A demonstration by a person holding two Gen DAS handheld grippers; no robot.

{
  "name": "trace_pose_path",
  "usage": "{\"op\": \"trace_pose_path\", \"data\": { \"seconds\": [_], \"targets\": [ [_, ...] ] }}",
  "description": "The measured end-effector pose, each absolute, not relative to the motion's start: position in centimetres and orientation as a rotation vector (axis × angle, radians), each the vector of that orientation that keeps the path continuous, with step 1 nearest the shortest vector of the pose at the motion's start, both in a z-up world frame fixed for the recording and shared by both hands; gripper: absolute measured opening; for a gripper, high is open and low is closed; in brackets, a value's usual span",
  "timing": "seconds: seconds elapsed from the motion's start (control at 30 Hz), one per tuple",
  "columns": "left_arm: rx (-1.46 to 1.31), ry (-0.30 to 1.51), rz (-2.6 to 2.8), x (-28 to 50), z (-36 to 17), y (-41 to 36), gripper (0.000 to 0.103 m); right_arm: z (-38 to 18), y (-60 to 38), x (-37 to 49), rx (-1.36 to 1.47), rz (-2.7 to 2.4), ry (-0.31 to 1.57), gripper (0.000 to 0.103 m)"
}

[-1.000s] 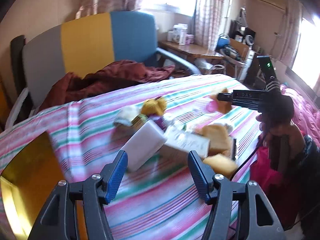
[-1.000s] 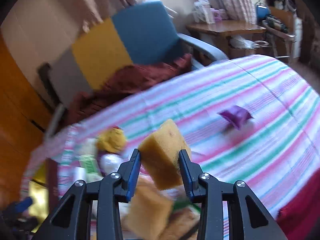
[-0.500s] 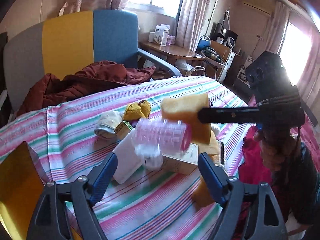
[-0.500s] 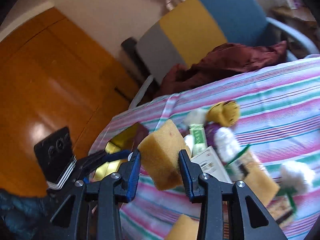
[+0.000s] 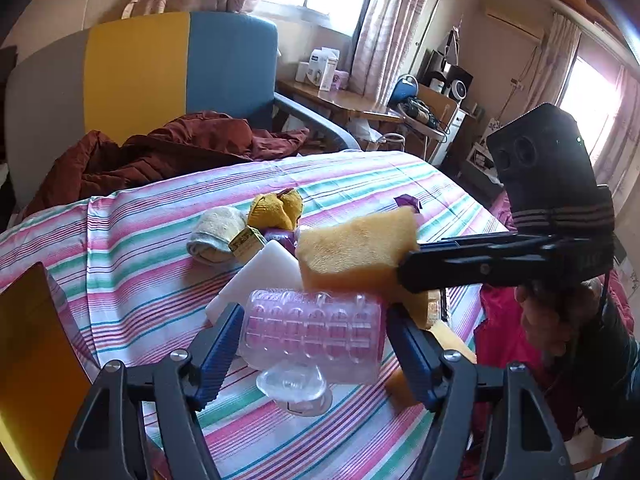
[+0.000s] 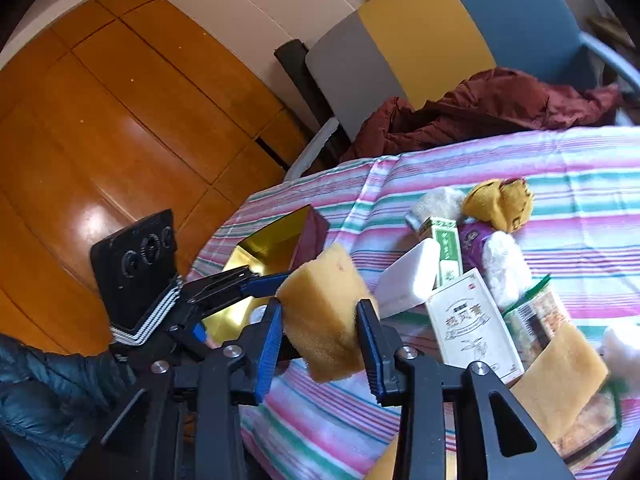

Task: Organize objects
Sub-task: 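Grasp a yellow sponge with the right tool while the left tool grasps the pink hair roller, then carry sponge and roller over the gold tray and open both tools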

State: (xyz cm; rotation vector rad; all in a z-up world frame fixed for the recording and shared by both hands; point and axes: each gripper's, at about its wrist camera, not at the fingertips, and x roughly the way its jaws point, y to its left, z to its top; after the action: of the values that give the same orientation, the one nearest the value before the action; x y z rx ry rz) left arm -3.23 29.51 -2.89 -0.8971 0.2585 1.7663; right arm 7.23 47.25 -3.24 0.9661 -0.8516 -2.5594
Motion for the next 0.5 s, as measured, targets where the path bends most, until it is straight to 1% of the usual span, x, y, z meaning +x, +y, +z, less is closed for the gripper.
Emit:
{"op": "trace_pose_path", "data": {
  "seconds": [0.03,0.07,0.13,0.17,0.2,0.23,0.27,0.37,0.43,0.47,0.5],
  "targets": [
    [-0.895,0.249,1.77,-3.1,-2.7,29.3,0.07,-3.3,47.3,7.3,0.977,-2.58,-0.863,0.03],
    [-0.892,0.238,1.772,-3.0,-2.5,29.0,0.067,-3.4,47.6,7.3,0.994,-2.604,-0.878,0.029],
    [-0.887,0.245,1.782,-2.6,-2.2,28.6,0.067,-3.9,48.1,7.3,1.022,-2.616,-0.916,0.024],
    [-0.884,0.253,1.787,-2.4,-2.2,28.4,0.067,-3.9,48.1,7.1,1.031,-2.618,-0.912,0.023],
    [-0.886,0.243,1.791,-2.2,-2.1,28.1,0.067,-3.9,47.9,6.9,1.045,-2.636,-0.889,0.02],
    [-0.885,0.237,1.799,-2.1,-2.0,27.8,0.067,-4.0,47.6,6.7,1.073,-2.667,-0.854,0.007],
    [-0.883,0.238,1.801,-2.1,-1.9,27.6,0.067,-4.3,47.8,6.6,1.12,-2.706,-0.846,0.0],
    [-0.871,0.21,1.834,-2.4,-1.3,26.4,0.067,-5.1,48.7,6.5,1.168,-2.685,-0.903,0.0],
    [-0.851,0.223,1.865,-2.5,-1.2,26.2,0.067,-4.8,49.1,6.6,1.107,-2.663,-0.958,0.002],
    [-0.845,0.232,1.863,-2.5,-1.2,26.2,0.067,-4.8,49.1,6.4,1.088,-2.637,-0.97,0.006],
    [-0.836,0.235,1.859,-2.3,-1.0,26.0,0.067,-4.8,49.1,6.3,1.074,-2.621,-0.992,0.021]
  ]
}}
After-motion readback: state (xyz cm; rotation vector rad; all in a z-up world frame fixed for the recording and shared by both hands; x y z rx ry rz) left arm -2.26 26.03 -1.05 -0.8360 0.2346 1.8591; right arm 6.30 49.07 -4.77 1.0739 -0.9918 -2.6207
